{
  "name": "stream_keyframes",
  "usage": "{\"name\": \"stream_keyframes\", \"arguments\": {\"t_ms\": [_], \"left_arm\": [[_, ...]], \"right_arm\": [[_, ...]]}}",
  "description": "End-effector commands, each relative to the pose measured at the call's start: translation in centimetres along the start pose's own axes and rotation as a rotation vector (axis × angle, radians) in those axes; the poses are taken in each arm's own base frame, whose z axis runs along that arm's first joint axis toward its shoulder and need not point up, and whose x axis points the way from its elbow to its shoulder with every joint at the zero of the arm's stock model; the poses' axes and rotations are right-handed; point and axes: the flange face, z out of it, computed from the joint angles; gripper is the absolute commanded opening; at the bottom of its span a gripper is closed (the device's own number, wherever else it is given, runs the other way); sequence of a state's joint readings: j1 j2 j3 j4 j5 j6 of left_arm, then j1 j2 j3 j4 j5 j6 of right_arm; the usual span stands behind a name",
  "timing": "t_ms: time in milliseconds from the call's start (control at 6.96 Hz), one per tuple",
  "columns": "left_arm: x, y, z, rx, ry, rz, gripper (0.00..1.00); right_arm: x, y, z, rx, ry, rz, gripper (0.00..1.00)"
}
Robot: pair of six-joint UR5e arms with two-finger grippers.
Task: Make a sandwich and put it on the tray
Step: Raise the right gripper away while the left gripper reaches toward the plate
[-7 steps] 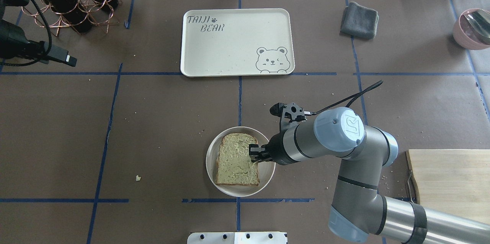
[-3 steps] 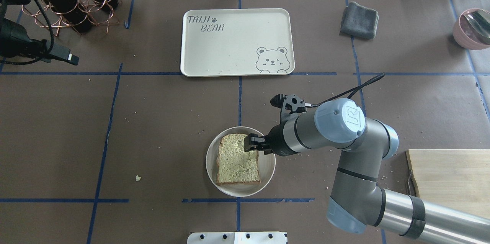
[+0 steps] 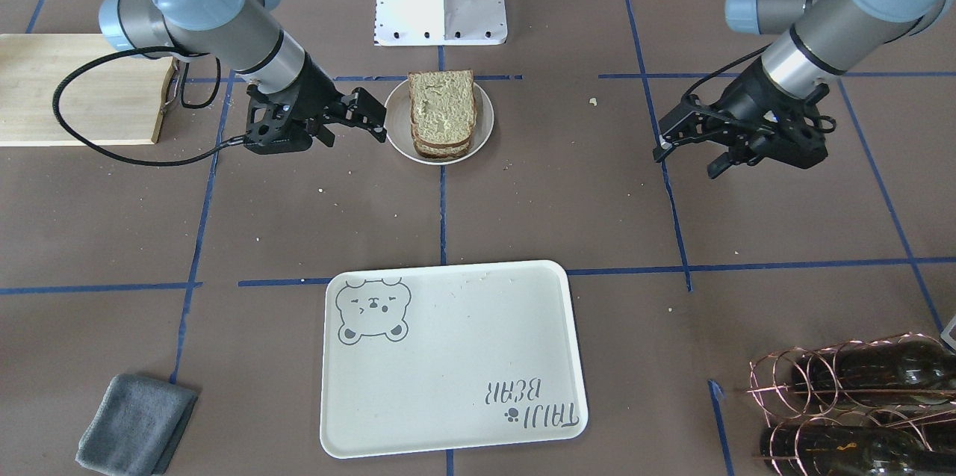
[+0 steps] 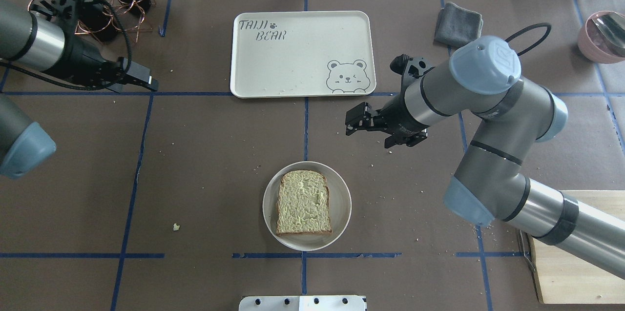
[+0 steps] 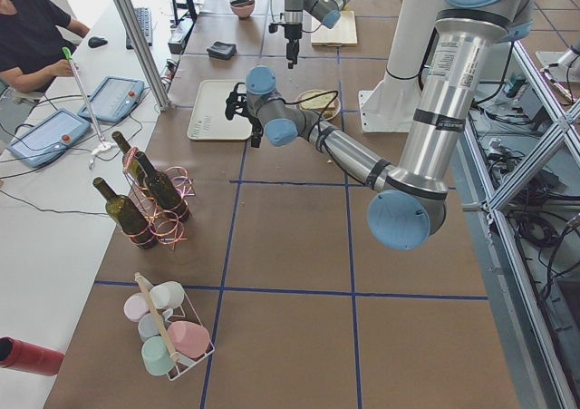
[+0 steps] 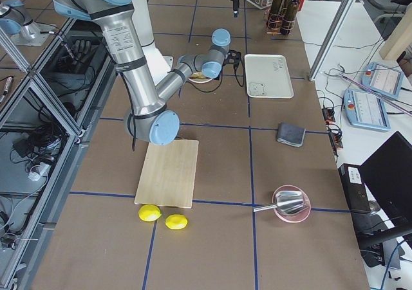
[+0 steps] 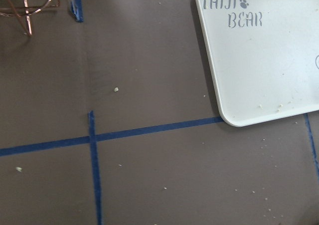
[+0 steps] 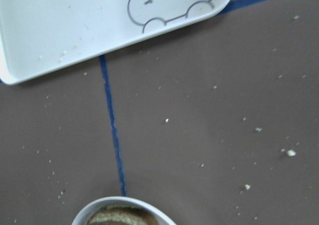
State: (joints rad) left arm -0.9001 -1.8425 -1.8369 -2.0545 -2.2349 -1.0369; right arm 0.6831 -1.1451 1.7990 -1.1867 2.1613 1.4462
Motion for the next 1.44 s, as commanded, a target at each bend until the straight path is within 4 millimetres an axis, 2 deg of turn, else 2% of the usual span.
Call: {"name": "stream_keyframes", "arguments": {"t_ms": [0, 144, 288, 431, 575, 862, 1006, 1294], "left_arm": [[7.3, 5.0, 6.1, -0.001, -0.005, -0.090, 1.00], [10.3, 7.6, 8.7, -0.009, -0.004, -0.125, 0.99], [14.0, 9.8, 11.3, -0.024, -0.054, -0.147, 0.92], [16.4, 10.8, 12.7, -0.026, -0.106, -0.142, 0.84], [16.9, 12.4, 14.0, -0.049, -0.115, -0.129, 0.73], [18.4, 15.4, 15.8, -0.078, -0.116, -0.117, 0.64], [18.7, 16.3, 16.5, -0.093, -0.117, -0.111, 0.61], [18.8, 17.2, 17.6, -0.112, -0.126, -0.105, 0.54]], "right_arm": [[3.7, -4.2, -3.2, 0.027, 0.127, -0.047, 1.00], [5.9, -5.4, -5.4, 0.026, 0.206, -0.120, 1.00], [8.4, -5.7, -6.8, -0.007, 0.287, -0.201, 1.00], [11.2, -6.1, -8.2, -0.019, 0.325, -0.236, 1.00], [13.6, -7.2, -9.3, -0.021, 0.344, -0.279, 1.00], [18.9, -9.0, -11.6, -0.021, 0.385, -0.326, 1.00], [20.5, -9.5, -12.1, -0.026, 0.397, -0.338, 1.00], [21.5, -9.8, -12.9, -0.046, 0.366, -0.317, 1.00]]}}
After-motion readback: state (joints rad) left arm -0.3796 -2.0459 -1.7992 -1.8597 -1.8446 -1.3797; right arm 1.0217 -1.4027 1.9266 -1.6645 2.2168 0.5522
